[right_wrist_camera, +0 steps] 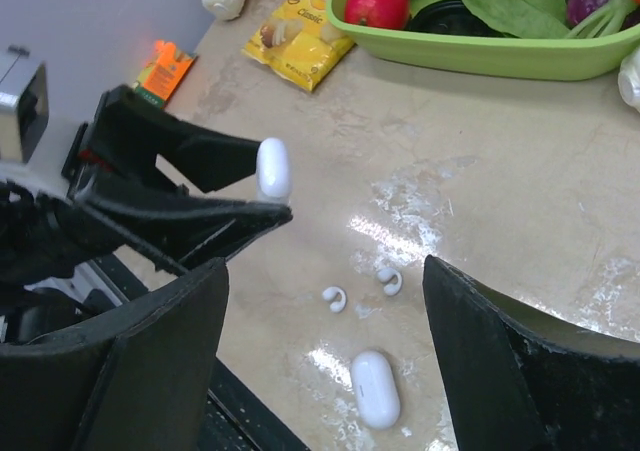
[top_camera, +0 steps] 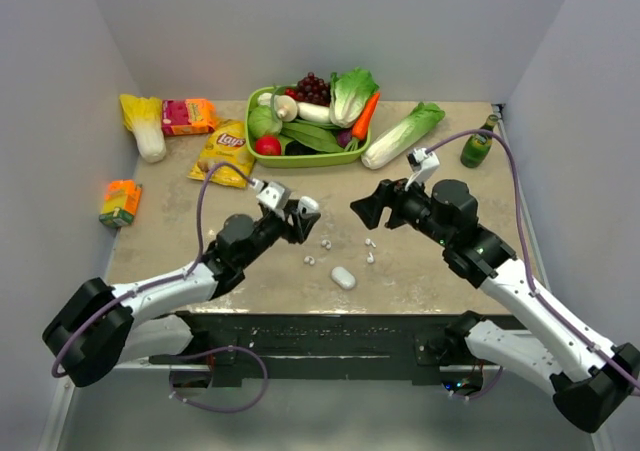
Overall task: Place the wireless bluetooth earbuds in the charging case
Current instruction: Open the charging case at the center of the board.
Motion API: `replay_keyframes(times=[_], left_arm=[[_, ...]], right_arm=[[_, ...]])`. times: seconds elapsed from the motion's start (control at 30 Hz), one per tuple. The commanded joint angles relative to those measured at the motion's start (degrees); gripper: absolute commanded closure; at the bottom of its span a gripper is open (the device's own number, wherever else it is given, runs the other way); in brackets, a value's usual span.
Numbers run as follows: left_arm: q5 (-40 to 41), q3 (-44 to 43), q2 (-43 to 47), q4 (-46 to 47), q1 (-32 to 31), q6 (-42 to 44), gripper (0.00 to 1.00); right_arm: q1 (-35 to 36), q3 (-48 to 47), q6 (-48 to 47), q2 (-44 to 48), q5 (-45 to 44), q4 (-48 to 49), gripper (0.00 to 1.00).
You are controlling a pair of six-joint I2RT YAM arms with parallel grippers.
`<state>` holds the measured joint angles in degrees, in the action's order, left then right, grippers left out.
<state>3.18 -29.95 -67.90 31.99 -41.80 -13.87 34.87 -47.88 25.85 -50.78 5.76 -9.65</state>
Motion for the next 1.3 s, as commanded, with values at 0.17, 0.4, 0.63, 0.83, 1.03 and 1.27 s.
replay_keyframes(times=[0.17, 0.4, 0.63, 0.83, 1.03, 1.27], left_arm=[[-11.6, 19.6, 4.3, 43.8, -2.5, 7.7, 1.0], [-12.2, 20.1, 6.8, 39.4, -6.0, 13.6, 1.0], [-7.4, 19.2, 7.3, 33.0, -11.2, 20.7, 1.0], [-5.6, 19.8, 7.8, 31.8, -13.7, 22.0, 1.0], [-4.9, 19.8, 8.7, 31.4, -14.5, 22.6, 1.0], [-4.2, 19.8, 9.5, 30.5, -15.4, 23.3, 1.0]], right_arm=[[5.1, -6.7, -4.7, -2.3, 0.6, -8.0, 0.18], [17.2, -9.3, -4.8, -9.4, -5.7, -10.7, 0.07], [21.5, -8.8, -3.1, -11.4, -8.0, -6.6, 0.09], [21.7, -8.5, -2.6, -12.8, -11.0, -6.1, 0.12], [21.7, -8.5, -2.4, -13.9, -13.9, -6.4, 0.14], [21.6, -8.4, -1.6, -14.6, -15.5, -6.9, 0.16]])
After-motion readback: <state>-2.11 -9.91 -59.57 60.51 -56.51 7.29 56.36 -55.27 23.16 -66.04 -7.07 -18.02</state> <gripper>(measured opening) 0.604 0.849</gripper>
